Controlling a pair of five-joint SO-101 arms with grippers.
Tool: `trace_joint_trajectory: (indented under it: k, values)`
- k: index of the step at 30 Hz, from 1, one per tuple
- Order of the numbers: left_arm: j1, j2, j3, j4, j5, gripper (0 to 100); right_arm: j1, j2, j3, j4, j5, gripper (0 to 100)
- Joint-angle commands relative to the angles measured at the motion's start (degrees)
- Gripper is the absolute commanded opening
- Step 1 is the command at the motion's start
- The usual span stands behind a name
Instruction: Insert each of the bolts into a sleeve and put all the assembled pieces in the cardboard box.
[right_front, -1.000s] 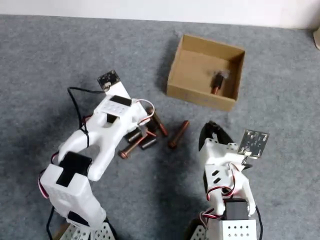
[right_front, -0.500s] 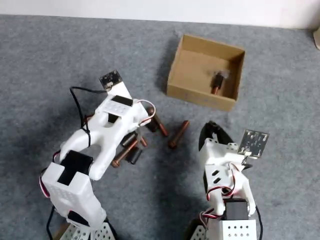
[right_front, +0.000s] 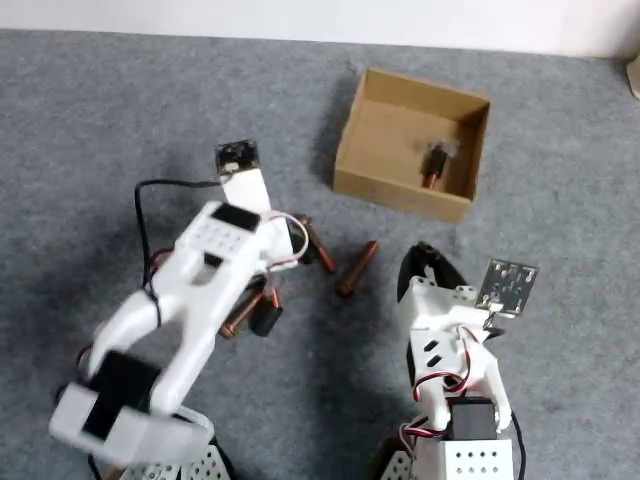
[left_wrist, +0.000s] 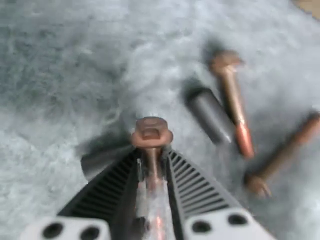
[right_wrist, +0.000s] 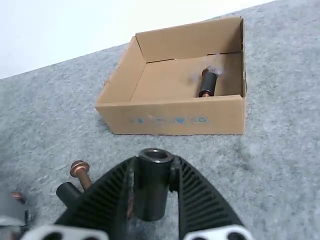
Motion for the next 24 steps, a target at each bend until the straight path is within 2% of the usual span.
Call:
trace_joint_trajectory:
  k: [1, 15, 20, 24]
  values:
    - [0.9, -10.9, 2.9, 0.4, -3.8, 0, 0.4, -0.3, 5.7, -2.0, 1.0, 0.4]
    - [1.1, -35.9, 13.1, 0.4, -11.7, 0, 0.4, -0.3, 5.1, -2.0, 1.1, 0.4]
    - [1.1, -44.0, 15.3, 0.4, -17.1, 0, 0.4, -0.3, 5.1, -2.0, 0.8, 0.4]
    - [1.1, -50.9, 16.1, 0.6, -17.4, 0, 0.3, -0.4, 5.1, -2.0, 0.7, 0.4]
